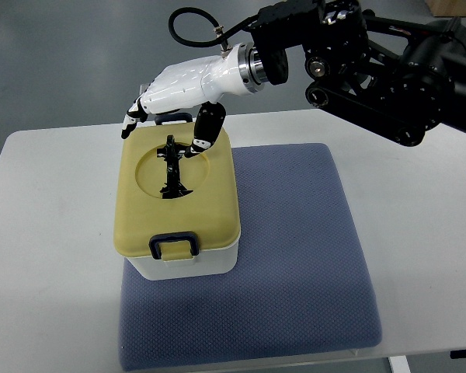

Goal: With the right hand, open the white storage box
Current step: 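Swing the right hand over the yellow lid toward its black handle, then lower the right hand onto the black lid handle and close fingers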

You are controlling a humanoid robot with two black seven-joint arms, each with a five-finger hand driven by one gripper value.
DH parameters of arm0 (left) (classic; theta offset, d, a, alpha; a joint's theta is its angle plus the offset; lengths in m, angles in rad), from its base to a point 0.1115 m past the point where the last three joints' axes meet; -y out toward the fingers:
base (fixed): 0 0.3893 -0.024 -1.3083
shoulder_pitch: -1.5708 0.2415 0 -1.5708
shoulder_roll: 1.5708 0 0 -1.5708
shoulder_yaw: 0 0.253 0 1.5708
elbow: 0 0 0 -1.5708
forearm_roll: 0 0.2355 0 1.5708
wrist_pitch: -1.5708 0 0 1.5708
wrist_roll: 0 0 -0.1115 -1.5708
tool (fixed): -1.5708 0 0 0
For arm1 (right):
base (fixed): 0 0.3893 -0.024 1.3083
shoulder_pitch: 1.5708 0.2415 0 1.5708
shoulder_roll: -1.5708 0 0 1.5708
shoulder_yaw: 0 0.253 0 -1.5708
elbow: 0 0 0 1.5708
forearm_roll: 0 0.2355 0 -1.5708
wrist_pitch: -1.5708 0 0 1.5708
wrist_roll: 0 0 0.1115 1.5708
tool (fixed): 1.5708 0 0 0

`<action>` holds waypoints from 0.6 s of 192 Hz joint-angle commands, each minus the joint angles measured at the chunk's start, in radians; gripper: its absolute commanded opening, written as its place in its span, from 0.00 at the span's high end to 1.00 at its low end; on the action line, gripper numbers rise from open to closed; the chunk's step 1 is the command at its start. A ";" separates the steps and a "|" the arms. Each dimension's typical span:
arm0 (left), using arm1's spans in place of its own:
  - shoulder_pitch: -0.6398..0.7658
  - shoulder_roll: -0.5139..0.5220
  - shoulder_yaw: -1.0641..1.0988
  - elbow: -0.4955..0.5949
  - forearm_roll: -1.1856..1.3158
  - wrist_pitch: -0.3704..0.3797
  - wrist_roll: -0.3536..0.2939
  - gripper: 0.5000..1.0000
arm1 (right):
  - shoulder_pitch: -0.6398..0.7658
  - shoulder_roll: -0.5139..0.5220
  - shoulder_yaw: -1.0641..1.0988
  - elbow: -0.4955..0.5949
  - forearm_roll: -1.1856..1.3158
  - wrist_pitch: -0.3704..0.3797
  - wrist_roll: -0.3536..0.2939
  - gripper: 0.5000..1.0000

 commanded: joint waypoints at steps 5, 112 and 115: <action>0.000 0.000 0.000 0.000 0.000 0.000 0.000 0.00 | 0.015 0.006 -0.025 0.008 -0.019 0.000 0.000 0.41; 0.000 0.000 0.000 0.000 0.000 0.000 0.000 0.00 | 0.014 0.025 -0.059 0.008 -0.143 -0.001 0.021 0.66; 0.000 0.000 0.000 0.000 0.000 0.000 0.000 0.00 | 0.014 0.026 -0.061 0.008 -0.143 -0.003 0.021 0.66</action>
